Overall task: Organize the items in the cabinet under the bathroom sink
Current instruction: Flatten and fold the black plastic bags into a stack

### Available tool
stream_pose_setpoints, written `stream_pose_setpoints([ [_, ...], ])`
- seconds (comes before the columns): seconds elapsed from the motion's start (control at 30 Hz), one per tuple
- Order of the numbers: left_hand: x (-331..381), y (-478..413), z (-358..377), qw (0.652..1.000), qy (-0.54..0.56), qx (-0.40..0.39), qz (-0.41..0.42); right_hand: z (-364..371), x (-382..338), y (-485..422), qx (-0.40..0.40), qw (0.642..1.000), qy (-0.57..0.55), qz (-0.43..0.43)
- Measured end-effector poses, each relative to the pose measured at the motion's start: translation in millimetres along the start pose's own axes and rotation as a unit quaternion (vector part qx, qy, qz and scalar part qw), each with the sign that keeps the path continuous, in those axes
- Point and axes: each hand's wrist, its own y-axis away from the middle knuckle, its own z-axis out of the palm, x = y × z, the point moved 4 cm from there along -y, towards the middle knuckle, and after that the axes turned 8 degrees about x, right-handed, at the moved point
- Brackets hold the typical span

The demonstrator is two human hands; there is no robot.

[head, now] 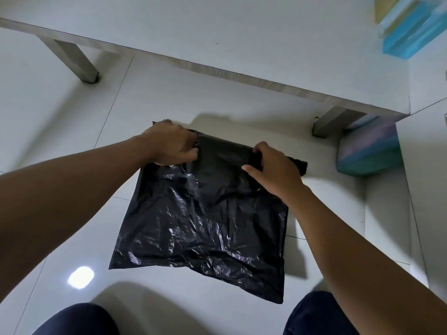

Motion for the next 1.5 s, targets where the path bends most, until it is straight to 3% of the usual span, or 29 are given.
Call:
stream_pose_setpoints([
  [0.13,18,-20,-1,0.997,-0.082,0.0,-0.003,3,-2,-16,-0.013,0.993,0.114,-0.006],
  [0.33,25,-32,12,0.99,-0.007,-0.13,-0.062,7,-3,-30,-0.154,0.979,0.133,0.023],
  [0.6,23,-31,7,0.996,-0.077,-0.028,-0.044,-4,-13,-37,-0.207,0.975,0.08,-0.004],
  [0.7,19,-34,-4,0.993,-0.081,0.063,-0.054,-18,-13,-46,-0.148,0.988,0.042,0.009],
  [0.83,14,-36,-31,0.972,-0.095,0.195,-0.09,-49,-24,-53,0.04,0.996,0.081,-0.019],
  [0.93,16,-28,-39,0.962,-0.092,0.239,-0.097,-54,-34,-45,0.17,0.973,0.144,-0.055],
  [1.07,27,1,-31,0.957,-0.064,0.272,-0.084,-42,-36,-14,0.264,0.956,0.123,-0.037],
  [1.23,47,47,-6,0.949,-0.04,0.301,-0.086,-23,-44,42,0.296,0.951,0.079,-0.026],
  [1.5,65,92,28,0.953,-0.007,0.289,-0.093,24,-62,113,0.219,0.971,0.093,-0.024],
])
